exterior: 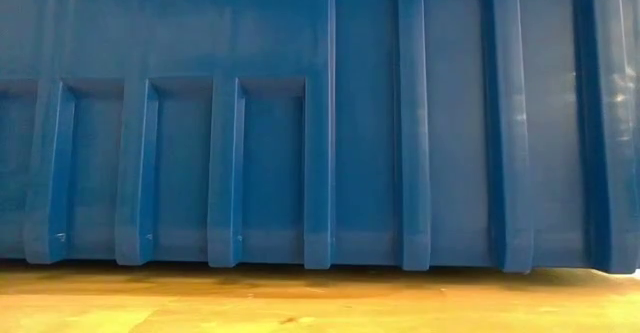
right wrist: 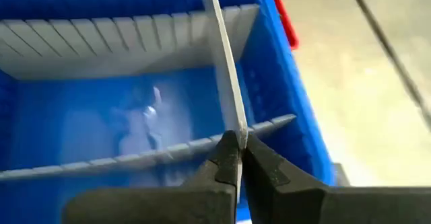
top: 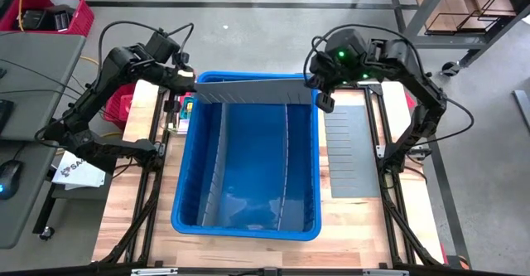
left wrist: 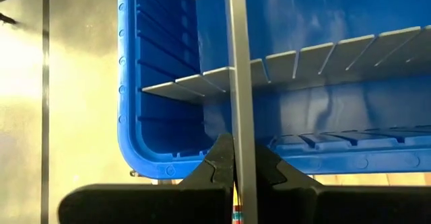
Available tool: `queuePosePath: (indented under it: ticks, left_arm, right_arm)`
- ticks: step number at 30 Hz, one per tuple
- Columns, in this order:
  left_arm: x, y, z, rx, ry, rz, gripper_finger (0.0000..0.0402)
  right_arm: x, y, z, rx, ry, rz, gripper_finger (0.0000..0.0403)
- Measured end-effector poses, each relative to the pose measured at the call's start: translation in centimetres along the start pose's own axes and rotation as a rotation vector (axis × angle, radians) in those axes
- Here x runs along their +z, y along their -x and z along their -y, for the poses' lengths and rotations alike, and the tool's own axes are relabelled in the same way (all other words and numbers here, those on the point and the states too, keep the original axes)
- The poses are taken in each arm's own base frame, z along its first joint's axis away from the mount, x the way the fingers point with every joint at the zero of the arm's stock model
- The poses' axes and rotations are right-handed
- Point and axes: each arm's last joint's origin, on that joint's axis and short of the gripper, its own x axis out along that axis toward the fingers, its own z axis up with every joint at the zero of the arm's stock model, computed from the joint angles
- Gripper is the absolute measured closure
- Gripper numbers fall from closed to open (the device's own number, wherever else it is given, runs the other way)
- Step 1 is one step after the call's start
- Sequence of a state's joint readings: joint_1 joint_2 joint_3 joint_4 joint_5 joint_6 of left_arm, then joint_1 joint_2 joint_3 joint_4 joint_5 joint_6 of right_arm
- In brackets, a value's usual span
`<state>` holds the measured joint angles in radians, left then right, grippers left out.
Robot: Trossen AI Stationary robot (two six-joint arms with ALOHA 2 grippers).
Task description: Sort blocks
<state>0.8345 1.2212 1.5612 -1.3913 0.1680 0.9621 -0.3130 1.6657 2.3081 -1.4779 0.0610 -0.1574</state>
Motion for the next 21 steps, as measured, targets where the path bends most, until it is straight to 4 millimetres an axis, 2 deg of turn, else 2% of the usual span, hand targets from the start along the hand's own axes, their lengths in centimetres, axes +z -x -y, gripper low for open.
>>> queuePosePath:
  ticks: [5, 8, 10, 13, 21]
  left_arm:
    - [-0.2, 0.1, 0.2, -0.004, 0.013, -0.020, 0.0401]
    - [-0.5, 0.4, 0.4, 0.002, 0.014, -0.047, 0.0401]
    - [-0.5, 0.4, 0.5, -0.003, 0.008, -0.056, 0.0401]
    - [-0.5, 0.5, 0.6, 0.003, 0.006, -0.046, 0.0401]
    - [-0.5, 0.7, 0.6, 0.013, 0.013, -0.032, 0.0401]
  right_arm:
    - [-0.5, 0.1, 0.7, -0.134, 0.016, -0.053, 0.0401]
    - [-0.8, 0.3, 1.5, -0.151, -0.042, -0.077, 0.0401]
    - [-1.3, -0.5, 1.6, -0.100, -0.070, -0.152, 0.0401]
    - [-0.9, -1.4, 1.7, -0.062, -0.083, -0.143, 0.0401]
    - [-0.4, -0.9, 2.0, -0.110, -0.040, -0.066, 0.0402]
